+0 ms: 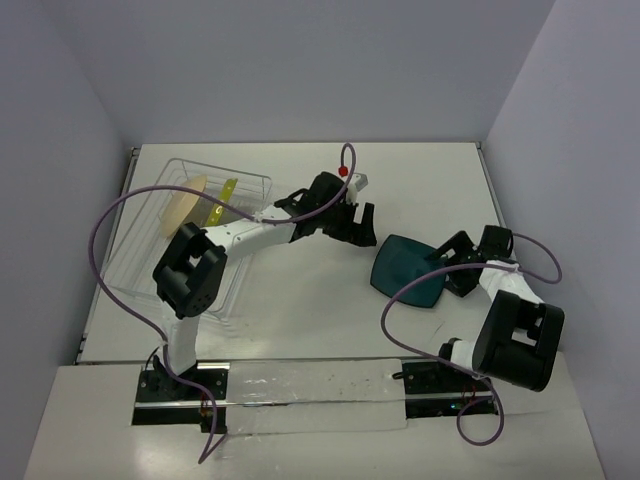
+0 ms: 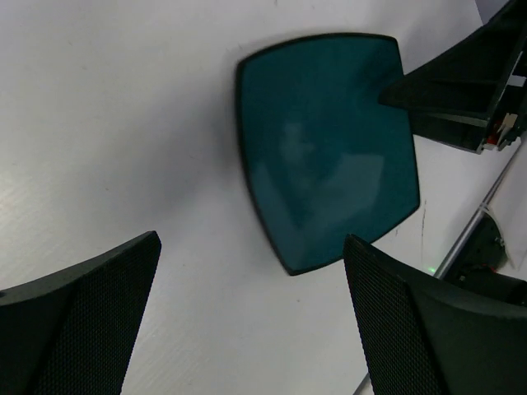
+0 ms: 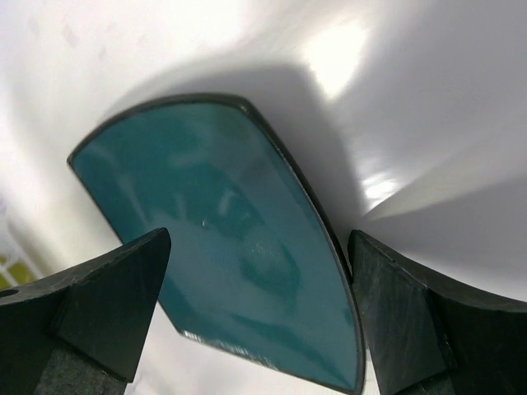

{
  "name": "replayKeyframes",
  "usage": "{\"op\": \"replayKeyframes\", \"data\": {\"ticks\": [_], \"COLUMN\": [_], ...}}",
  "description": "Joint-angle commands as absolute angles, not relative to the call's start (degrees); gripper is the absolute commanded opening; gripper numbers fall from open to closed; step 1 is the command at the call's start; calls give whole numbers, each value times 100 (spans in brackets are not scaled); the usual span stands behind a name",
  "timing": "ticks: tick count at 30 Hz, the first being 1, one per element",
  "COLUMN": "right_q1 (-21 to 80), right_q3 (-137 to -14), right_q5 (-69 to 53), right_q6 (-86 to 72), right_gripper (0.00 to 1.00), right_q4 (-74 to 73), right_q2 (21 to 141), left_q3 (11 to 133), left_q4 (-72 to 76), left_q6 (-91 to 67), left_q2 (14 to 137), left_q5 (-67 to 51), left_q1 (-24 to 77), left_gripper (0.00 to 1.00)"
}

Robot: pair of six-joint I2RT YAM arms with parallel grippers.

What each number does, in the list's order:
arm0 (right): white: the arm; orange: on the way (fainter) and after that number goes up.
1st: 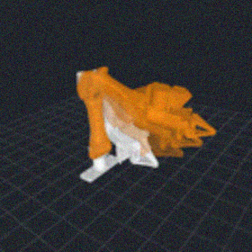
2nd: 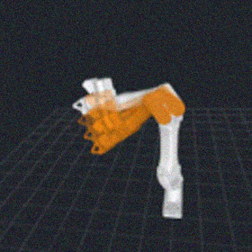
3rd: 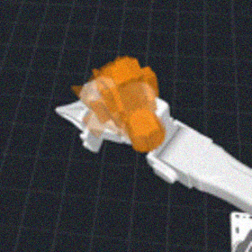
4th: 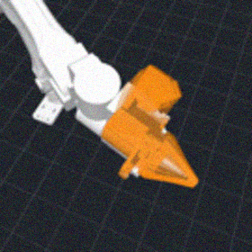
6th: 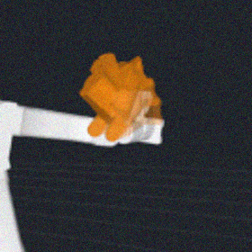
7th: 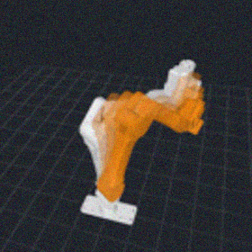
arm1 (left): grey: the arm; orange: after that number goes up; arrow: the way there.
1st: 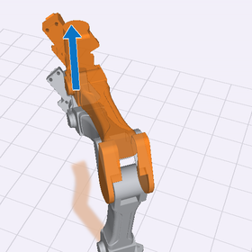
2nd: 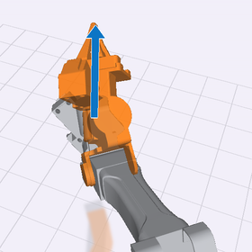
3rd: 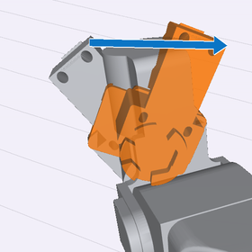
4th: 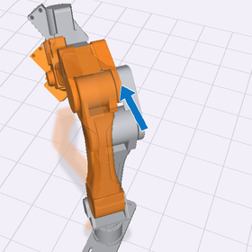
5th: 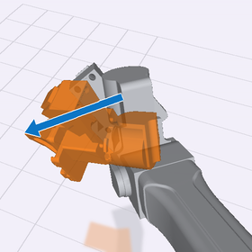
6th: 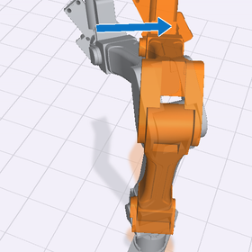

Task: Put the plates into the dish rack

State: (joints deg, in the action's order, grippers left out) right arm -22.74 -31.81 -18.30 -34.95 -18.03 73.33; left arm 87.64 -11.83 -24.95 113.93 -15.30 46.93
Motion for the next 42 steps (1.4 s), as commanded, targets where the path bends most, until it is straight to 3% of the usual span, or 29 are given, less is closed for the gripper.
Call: {"op": "replayKeyframes", "data": {"ticks": [1,12,31,36,42], "right_q1": [-1958,-1670,-1662,-1666,-1618], "right_q3": [-2842,-2614,-2593,-2615,-2669], "right_q5": [-2009,-1954,-1986,-1999,-2019], "right_q6": [-3677,-3580,-3325,-3300,-3264], "right_gripper": [96,95,95,92,84], "right_q4": [-1884,-1884,-1934,-1877,-1828], "right_q2": [7507,7287,7488,7716,7942], "left_q3": [8251,6823,6833,6741,6745], "left_q4": [-609,698,2240,2942,3663], "left_q6": [-3009,-3957,-4919,-5093,-5138], "left_q2": [11319,11332,11970,12089,12196], "left_q5": [-2032,-2218,-2483,-2640,-2983], "left_q1": [4709,4984,5257,5256,5259], "left_gripper": [99,99,90,89,82]}}
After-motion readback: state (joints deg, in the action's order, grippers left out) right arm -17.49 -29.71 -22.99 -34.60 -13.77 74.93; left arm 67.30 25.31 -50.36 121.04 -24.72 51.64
